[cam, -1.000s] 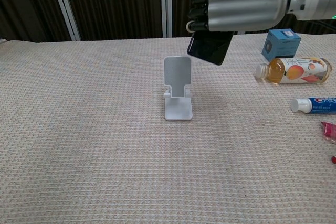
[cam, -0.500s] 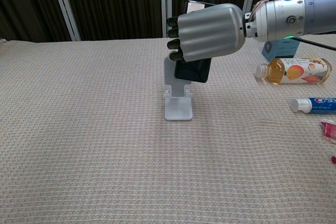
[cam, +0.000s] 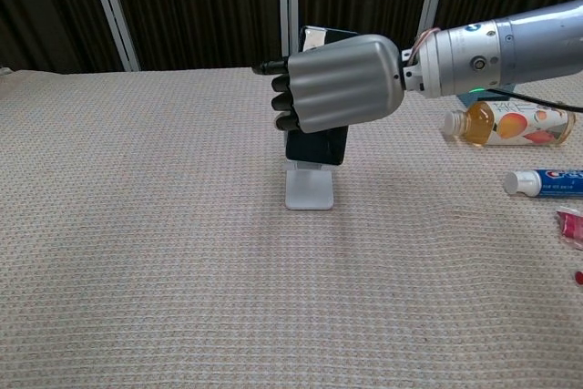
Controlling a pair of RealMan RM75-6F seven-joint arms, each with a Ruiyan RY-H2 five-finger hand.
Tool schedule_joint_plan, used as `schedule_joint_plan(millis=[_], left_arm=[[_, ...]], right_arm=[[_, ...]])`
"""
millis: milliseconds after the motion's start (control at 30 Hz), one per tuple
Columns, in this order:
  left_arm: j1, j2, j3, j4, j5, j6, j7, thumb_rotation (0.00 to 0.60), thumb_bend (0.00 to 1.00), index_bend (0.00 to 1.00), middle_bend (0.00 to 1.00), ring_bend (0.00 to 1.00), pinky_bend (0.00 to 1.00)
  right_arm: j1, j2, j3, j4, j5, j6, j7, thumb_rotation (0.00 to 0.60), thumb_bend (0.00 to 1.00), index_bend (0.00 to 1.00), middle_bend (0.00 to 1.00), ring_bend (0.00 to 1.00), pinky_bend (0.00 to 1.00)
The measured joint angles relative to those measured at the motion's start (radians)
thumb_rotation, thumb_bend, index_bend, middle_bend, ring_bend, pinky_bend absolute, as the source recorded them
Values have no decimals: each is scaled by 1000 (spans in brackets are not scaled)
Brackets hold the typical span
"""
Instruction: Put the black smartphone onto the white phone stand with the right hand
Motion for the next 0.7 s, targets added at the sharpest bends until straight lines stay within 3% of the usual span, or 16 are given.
schedule_joint_plan(millis=[700], left_arm=[[-5, -4, -2, 7, -16, -13, 5, 600, 0, 0, 0, 0, 0]], right_arm=[[20, -74, -35, 94, 38, -14, -11, 600, 194, 481, 508, 423, 135]])
